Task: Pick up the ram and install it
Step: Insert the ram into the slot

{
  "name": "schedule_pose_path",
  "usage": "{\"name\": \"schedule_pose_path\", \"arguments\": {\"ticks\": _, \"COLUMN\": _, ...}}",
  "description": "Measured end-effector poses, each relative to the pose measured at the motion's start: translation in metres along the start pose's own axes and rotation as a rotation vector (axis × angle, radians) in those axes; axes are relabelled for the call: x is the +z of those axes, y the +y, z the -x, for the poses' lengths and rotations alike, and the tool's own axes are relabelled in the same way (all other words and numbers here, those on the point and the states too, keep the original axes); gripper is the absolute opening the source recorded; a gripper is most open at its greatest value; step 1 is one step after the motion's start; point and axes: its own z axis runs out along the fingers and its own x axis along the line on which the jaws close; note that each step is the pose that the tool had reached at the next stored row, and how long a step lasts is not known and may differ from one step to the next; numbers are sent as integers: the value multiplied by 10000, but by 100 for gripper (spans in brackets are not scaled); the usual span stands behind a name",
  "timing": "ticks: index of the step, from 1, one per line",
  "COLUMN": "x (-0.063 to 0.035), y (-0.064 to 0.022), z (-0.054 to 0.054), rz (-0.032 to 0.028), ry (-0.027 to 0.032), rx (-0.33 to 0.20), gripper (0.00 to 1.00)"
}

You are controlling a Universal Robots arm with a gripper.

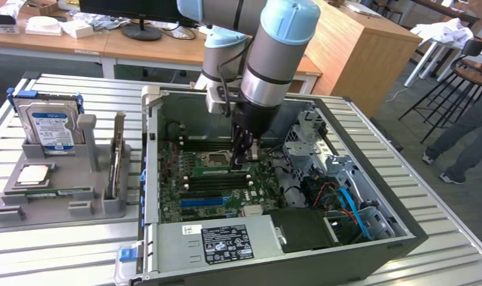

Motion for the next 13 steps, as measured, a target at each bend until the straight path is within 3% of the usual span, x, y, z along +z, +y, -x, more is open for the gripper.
{"name": "schedule_pose_path", "arguments": {"ticks": 13, "x": 94, "y": -4, "z": -1, "rz": 1, "ry": 1, "rx": 0, "gripper": 12}}
